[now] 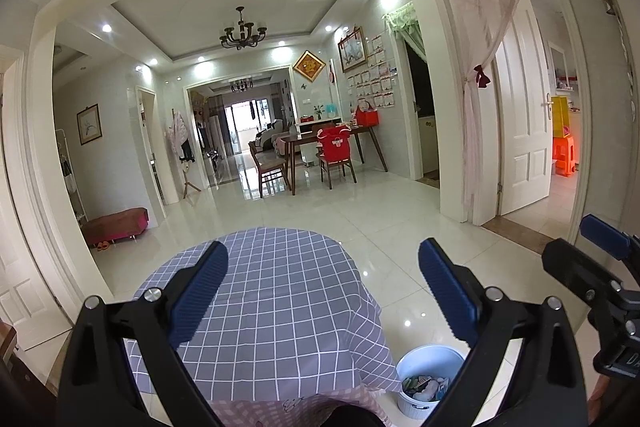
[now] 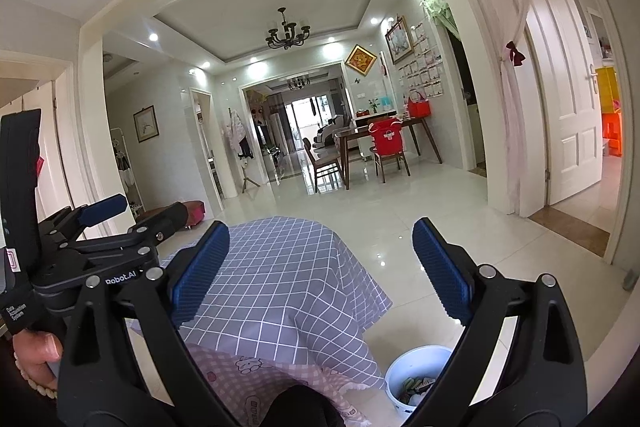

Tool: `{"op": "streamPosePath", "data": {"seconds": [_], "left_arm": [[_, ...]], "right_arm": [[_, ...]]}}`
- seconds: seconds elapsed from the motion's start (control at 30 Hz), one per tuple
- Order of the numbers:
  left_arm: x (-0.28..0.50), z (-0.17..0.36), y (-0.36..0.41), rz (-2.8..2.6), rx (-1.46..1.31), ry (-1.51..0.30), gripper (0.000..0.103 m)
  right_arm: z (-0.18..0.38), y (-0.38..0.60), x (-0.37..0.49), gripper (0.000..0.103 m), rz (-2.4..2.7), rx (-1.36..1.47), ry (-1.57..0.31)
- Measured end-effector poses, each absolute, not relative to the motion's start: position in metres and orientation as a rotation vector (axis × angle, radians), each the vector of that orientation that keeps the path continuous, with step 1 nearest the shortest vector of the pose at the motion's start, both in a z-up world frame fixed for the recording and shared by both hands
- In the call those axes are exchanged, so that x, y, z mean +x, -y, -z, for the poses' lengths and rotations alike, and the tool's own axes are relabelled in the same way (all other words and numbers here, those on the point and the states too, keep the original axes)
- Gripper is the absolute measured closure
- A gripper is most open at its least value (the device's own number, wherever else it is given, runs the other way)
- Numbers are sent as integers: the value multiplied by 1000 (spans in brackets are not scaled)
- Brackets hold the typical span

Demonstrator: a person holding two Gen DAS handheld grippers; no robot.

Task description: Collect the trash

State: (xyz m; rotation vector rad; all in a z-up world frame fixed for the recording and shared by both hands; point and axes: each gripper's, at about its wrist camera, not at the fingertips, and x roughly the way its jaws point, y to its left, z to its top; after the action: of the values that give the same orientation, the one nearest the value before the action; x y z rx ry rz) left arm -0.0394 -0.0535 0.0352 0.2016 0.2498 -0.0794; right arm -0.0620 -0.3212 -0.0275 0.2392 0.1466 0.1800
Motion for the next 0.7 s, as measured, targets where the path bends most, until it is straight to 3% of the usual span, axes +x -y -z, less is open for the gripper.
{"op": "streamPosePath", "data": {"seconds": [0.7], "left_arm": [[-38, -36, 58, 86, 203, -252, 9]], "right_arm": [[28, 320, -62, 11, -183, 238, -149]]}}
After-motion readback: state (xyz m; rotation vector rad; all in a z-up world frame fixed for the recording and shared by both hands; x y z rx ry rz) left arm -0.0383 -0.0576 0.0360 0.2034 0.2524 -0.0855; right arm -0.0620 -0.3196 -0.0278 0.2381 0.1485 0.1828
